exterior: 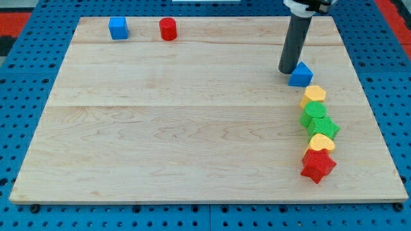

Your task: Push the red circle to the top of the blue triangle

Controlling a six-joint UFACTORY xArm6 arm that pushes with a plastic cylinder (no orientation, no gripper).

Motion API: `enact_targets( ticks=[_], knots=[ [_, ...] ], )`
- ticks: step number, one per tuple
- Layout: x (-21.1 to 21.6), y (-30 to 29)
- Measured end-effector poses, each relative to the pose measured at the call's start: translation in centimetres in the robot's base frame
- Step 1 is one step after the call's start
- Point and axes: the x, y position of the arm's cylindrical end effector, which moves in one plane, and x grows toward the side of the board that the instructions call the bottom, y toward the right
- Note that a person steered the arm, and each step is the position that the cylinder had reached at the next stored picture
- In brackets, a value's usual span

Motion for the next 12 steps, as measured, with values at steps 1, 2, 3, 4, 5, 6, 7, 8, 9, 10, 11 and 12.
enact_targets(
  ticks=[1,2,3,4,5,6,7,8,9,10,11,12],
  knots=[
    [1.2,0.5],
    [2.1,0.9],
    [2.7,1.0],
    [-0.6,-0.8],
    [-6.0,-3.7],
    [-11.3,-6.9],
    [-16.2,-12.1],
    [-17.1,-15.4],
    [-17.0,-19.0],
    [-17.1,-23.0],
    [-16.2,-26.8],
    [-13.2,-26.8]
  ],
)
